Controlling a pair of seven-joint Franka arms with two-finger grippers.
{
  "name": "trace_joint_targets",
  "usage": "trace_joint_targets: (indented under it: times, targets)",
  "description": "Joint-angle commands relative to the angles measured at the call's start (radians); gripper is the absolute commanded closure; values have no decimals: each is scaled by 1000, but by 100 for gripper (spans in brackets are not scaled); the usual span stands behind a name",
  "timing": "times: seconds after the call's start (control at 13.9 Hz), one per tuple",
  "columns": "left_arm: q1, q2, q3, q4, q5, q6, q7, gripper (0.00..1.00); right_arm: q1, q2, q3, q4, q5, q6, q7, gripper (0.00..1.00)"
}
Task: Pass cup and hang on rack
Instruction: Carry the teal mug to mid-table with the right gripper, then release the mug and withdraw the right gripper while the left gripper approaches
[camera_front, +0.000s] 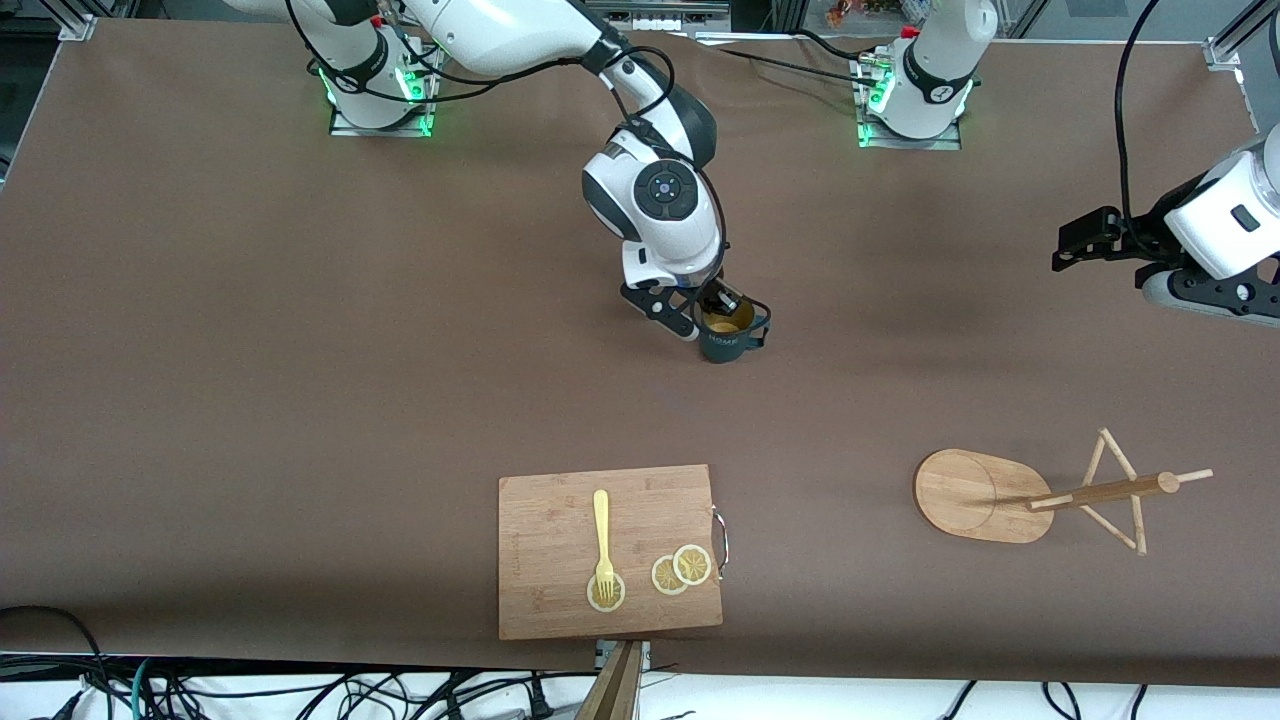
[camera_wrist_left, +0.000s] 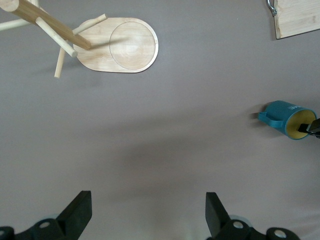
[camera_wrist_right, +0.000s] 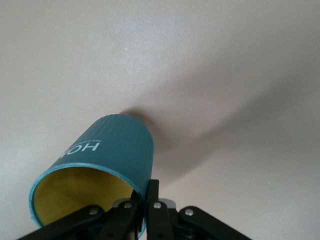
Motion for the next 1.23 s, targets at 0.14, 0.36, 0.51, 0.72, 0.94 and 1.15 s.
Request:
trace_joint_targets:
  times: [0.14, 0.36, 0.51, 0.72, 0.94, 1.15]
  targets:
    - [-2, 8, -10, 18, 25, -14, -8, 0, 18, 30, -8, 36, 17, 19, 47, 79]
    - [0, 8, -8, 19, 23, -14, -8, 0, 27, 32, -4, 36, 5, 19, 34, 0]
    - [-2, 9, -8, 19, 23, -14, -8, 0, 29, 23, -7, 38, 3, 11, 30, 0]
    - [-3, 9, -8, 19, 36, -14, 6, 0, 16, -5, -20, 58, 1, -9, -22, 0]
    - [-11, 9, -10, 19, 36, -15, 5, 0, -42, -22, -25, 143, 1, -171, -157, 0]
    - [-11, 8, -10, 18, 36, -15, 5, 0, -134, -77, -25, 162, 3, -306, -359, 0]
